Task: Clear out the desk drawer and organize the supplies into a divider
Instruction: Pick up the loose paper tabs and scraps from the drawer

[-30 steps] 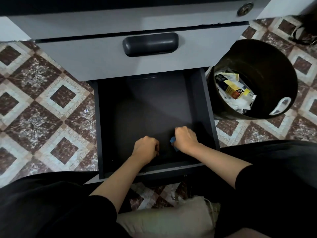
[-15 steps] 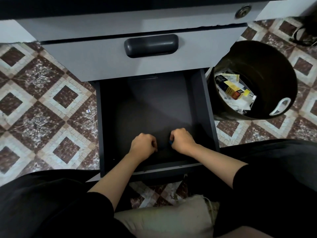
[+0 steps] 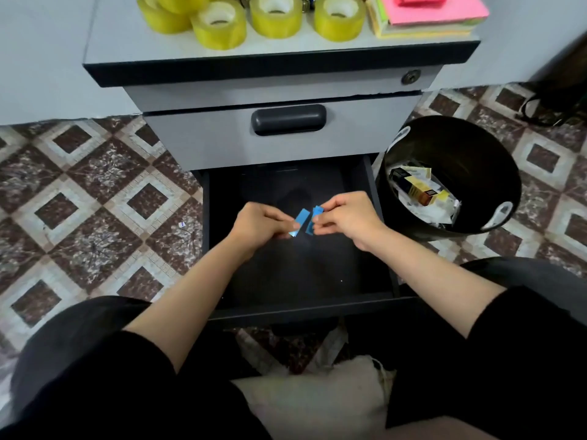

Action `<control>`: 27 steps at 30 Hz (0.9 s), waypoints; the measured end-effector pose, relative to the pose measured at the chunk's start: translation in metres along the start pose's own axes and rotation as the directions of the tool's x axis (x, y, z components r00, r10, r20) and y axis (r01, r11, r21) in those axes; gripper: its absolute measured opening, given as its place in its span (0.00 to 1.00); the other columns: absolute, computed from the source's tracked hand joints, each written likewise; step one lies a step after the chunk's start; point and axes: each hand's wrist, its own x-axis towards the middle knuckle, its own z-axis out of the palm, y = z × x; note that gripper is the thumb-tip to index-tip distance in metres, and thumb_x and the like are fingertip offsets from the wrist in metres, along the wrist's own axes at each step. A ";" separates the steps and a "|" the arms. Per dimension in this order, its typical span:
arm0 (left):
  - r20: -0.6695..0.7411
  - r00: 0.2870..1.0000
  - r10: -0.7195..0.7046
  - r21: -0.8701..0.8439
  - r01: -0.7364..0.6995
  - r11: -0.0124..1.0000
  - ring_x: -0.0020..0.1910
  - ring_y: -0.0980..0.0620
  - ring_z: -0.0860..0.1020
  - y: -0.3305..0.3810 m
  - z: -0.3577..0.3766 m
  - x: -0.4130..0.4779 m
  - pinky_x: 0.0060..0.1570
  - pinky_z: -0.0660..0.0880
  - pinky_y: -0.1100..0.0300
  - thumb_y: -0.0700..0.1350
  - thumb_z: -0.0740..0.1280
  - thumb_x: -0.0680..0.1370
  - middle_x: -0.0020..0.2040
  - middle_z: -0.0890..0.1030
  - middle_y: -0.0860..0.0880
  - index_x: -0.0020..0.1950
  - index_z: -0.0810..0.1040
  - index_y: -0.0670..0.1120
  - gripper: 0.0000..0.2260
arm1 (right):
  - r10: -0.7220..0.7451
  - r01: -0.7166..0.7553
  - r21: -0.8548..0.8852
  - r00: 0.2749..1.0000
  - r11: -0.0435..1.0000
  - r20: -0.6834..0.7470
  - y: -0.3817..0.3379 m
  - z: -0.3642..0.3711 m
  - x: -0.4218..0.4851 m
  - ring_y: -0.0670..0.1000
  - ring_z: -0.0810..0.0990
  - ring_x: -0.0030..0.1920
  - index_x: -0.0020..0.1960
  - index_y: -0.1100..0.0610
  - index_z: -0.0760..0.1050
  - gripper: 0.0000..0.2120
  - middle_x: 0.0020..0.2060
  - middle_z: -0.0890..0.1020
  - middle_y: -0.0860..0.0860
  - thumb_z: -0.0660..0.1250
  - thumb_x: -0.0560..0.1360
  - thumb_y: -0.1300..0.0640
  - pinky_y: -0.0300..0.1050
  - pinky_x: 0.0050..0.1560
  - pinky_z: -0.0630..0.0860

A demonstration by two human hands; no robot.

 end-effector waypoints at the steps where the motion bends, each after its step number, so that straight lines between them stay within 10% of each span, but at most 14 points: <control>1: -0.002 1.000 0.023 0.002 -0.023 1.000 0.23 0.61 0.75 0.009 -0.005 -0.004 0.29 0.72 0.71 0.36 0.74 0.68 0.23 0.78 0.52 0.37 0.82 0.41 0.03 | -0.016 0.016 -0.002 1.000 1.000 0.011 -0.006 -0.002 -0.005 0.52 0.82 0.30 0.35 0.64 0.75 0.10 0.32 0.79 0.59 0.69 0.67 0.77 0.41 0.33 0.81; 27: 0.108 0.990 -0.086 0.024 0.084 0.996 0.33 0.55 0.81 0.026 -0.007 -0.008 0.42 0.80 0.61 0.40 0.72 0.72 0.35 0.82 0.47 0.42 0.82 0.42 0.02 | 0.032 -0.034 0.027 0.997 0.999 0.077 -0.014 0.010 -0.009 0.52 0.84 0.35 0.50 0.69 0.77 0.08 0.41 0.82 0.61 0.68 0.71 0.71 0.40 0.33 0.80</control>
